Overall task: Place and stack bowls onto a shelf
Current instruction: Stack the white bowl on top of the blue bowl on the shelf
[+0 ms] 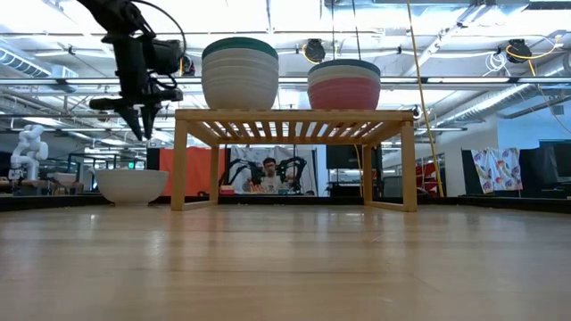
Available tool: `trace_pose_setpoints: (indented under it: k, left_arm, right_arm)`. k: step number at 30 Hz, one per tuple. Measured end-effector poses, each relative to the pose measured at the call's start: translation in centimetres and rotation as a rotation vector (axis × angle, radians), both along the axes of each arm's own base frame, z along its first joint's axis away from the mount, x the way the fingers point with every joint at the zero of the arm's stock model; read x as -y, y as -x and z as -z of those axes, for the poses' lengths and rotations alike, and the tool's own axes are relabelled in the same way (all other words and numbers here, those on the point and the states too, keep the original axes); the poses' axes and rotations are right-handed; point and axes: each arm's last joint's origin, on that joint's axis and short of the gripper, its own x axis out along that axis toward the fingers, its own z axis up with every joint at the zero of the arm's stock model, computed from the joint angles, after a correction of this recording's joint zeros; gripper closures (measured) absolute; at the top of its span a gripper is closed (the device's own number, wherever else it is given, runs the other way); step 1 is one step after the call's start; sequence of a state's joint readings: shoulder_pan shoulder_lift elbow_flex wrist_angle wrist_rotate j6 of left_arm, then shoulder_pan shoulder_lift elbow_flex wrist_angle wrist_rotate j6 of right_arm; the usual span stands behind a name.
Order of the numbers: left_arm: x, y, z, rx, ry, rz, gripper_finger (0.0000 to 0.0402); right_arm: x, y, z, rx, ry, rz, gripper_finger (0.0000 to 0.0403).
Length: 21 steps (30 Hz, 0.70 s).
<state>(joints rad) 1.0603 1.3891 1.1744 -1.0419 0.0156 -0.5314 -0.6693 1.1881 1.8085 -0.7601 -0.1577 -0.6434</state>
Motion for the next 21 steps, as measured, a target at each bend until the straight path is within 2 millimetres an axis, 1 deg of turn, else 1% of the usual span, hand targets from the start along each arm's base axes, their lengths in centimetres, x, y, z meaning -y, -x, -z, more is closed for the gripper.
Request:
trace_pose_setpoints:
  k: [3,8,10,13,17,19,21]
  left_arm:
    - [1.0,-0.1,0.2,-0.053,0.069,0.120,0.0319]
    - [2.8,-0.4,0.4,-0.169,0.156,0.471,0.0319]
    - [3.1,-0.6,0.5,-0.191,0.155,0.584,0.0319]
    - [3.1,-0.9,0.4,-0.206,0.111,0.708,0.0319]
    - [2.7,-1.2,0.4,-0.210,0.052,0.747,0.0319]
    - [2.7,-1.2,0.4,-0.240,0.050,0.758,0.0319]
    - [2.7,-1.1,0.4,-0.276,0.051,0.721,0.0319]
  right_arm:
    - [0.0,0.0,0.0,0.000,0.000,0.000,0.0403]
    - [0.0,0.0,0.0,0.000,-0.001,0.000,0.0403]
    - [0.0,0.0,0.0,0.000,-0.001,0.000,0.0403]
    - [0.0,0.0,0.0,0.001,-0.002,0.000,0.0403]
    - [0.0,0.0,0.0,0.001,-0.003,0.000,0.0403]
    - [0.0,0.0,0.0,0.001,-0.003,0.000,0.0403]
    - [0.0,0.0,0.0,0.001,-0.003,0.000,0.0403]
